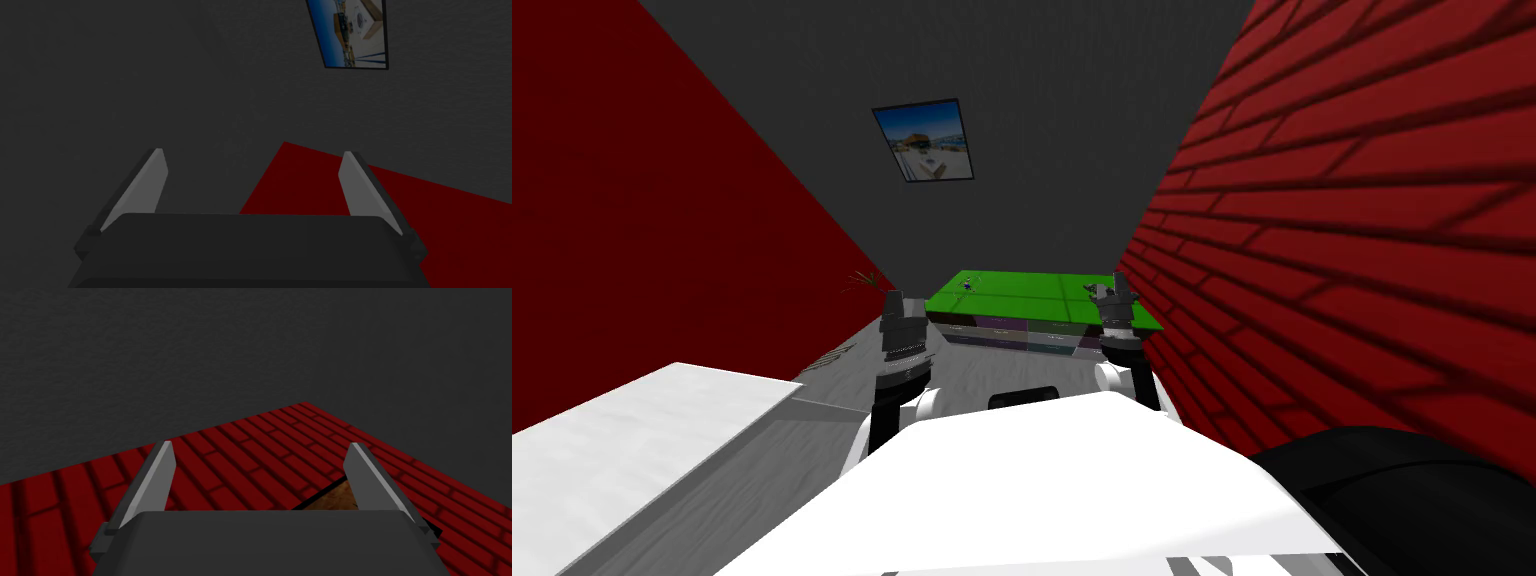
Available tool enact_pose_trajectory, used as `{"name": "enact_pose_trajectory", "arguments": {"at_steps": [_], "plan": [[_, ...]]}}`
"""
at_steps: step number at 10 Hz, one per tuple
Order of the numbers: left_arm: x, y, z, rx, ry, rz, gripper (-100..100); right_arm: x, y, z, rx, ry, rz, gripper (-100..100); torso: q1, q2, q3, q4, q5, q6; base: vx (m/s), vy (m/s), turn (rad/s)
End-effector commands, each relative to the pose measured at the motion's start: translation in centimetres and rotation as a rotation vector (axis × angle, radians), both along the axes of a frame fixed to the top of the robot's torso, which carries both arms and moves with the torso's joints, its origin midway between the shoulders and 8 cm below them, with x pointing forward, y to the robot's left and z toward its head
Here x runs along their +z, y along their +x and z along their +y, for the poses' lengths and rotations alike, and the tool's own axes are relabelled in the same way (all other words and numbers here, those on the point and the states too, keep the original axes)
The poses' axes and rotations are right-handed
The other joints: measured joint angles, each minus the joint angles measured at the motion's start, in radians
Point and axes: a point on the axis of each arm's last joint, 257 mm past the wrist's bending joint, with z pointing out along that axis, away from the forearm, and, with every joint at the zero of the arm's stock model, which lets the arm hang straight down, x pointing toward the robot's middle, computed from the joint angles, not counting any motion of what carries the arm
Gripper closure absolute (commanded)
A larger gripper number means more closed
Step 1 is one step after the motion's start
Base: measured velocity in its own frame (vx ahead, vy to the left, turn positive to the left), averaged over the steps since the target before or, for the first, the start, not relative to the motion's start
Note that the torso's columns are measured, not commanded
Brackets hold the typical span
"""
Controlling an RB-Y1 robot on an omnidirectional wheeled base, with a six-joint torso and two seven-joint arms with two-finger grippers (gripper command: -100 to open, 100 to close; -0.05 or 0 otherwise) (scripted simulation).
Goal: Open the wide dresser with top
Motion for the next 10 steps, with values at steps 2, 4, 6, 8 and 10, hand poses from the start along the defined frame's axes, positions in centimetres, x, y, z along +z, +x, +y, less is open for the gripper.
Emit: {"name": "enact_pose_trajectory", "arguments": {"at_steps": [2, 4, 6, 8, 10], "plan": [[0.0, 0.0, 0.0, 0.0, 0.0, 0.0, 0, 0.0, 0.0, 0.0, 0.0, 0.0, 0.0, 0, 0.0, 0.104, -0.209, 0.105, 0.0, 0.0, 0.0, 0.0, 0.0], [0.0, 0.0, 0.0, 0.0, 0.0, 0.0, 0, 0.0, 0.0, 0.0, 0.0, 0.0, 0.0, 0, 0.0, 0.248, -0.497, 0.248, 0.0, 0.0, 0.0, 0.0, 0.0], [0.0, 0.0, 0.0, 0.0, 0.0, 0.0, 0, 0.0, 0.0, 0.0, 0.0, 0.0, 0.0, 0, 0.0, 0.396, -0.792, 0.396, 0.0, 0.0, 0.0, 0.0, 0.0], [0.0, 0.0, 0.0, 0.0, 0.0, 0.0, 0, 0.0, 0.0, 0.0, 0.0, 0.0, 0.0, 0, 0.0, 0.544, -1.087, 0.544, 0.0, 0.0, 0.0, 0.0, 0.0], [0.0, 0.0, 0.0, 0.0, 0.0, 0.0, 0, -1.9, 1.3, 1.1, 0.019, -0.051, 0.069, -100, 0.0, 0.691, -1.382, 0.691, 0.0, 0.0, 0.03, 0.017, 0.05]]}}
